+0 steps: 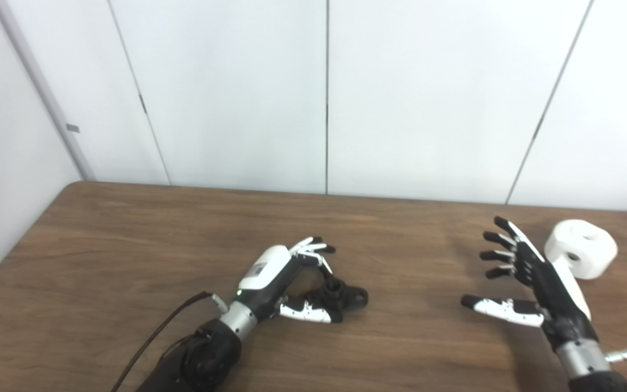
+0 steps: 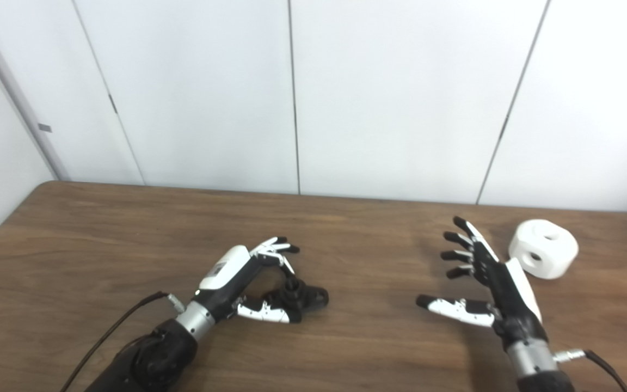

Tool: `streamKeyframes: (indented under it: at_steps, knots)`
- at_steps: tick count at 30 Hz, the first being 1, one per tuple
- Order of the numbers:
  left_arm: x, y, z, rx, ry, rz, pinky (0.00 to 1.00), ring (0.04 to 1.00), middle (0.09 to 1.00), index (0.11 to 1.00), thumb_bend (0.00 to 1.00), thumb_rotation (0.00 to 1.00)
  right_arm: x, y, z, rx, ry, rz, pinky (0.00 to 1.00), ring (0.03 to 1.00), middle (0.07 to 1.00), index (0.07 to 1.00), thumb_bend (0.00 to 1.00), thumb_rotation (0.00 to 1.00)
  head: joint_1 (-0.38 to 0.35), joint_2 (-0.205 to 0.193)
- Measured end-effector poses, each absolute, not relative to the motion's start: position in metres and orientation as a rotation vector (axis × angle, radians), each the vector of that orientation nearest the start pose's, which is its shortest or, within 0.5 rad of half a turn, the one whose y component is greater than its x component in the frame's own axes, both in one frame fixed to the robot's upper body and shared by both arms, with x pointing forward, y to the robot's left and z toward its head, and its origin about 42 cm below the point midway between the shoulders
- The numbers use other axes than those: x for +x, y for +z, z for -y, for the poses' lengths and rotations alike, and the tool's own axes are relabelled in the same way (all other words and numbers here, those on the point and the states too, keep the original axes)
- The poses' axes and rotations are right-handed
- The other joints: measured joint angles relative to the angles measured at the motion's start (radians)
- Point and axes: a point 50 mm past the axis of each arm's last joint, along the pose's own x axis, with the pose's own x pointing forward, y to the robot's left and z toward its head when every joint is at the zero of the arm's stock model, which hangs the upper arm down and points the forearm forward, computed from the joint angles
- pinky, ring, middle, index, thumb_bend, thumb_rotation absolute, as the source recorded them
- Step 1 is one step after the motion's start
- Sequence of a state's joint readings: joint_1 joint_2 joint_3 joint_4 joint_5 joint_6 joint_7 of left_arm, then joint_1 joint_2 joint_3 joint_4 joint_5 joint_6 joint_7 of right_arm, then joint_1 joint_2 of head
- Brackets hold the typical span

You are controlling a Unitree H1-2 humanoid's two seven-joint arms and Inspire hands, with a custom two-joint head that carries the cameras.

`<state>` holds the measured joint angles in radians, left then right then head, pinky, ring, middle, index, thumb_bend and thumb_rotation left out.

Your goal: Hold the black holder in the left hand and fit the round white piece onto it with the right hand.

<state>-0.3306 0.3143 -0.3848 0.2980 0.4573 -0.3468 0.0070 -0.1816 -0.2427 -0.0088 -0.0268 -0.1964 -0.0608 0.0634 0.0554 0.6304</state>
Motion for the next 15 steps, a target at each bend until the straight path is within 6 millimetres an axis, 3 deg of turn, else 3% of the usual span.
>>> streamKeyframes:
  at_steps: [11,15]
  knots:
    - [0.361,0.115,-0.17,0.819,-0.682,0.46,0.81,0.953,0.865,0.479,0.52,0.06,0.342,0.174,0.267,-0.467,0.059,0.275,0.6,0.731,0.851,0.923,0.65,0.23,-0.066,0.025]
    - [0.361,0.112,-0.162,0.918,-0.708,0.496,0.85,0.949,0.859,0.479,0.52,0.06,0.342,0.175,0.268,-0.478,0.053,0.281,0.6,0.733,0.853,0.926,0.64,0.24,-0.084,0.031]
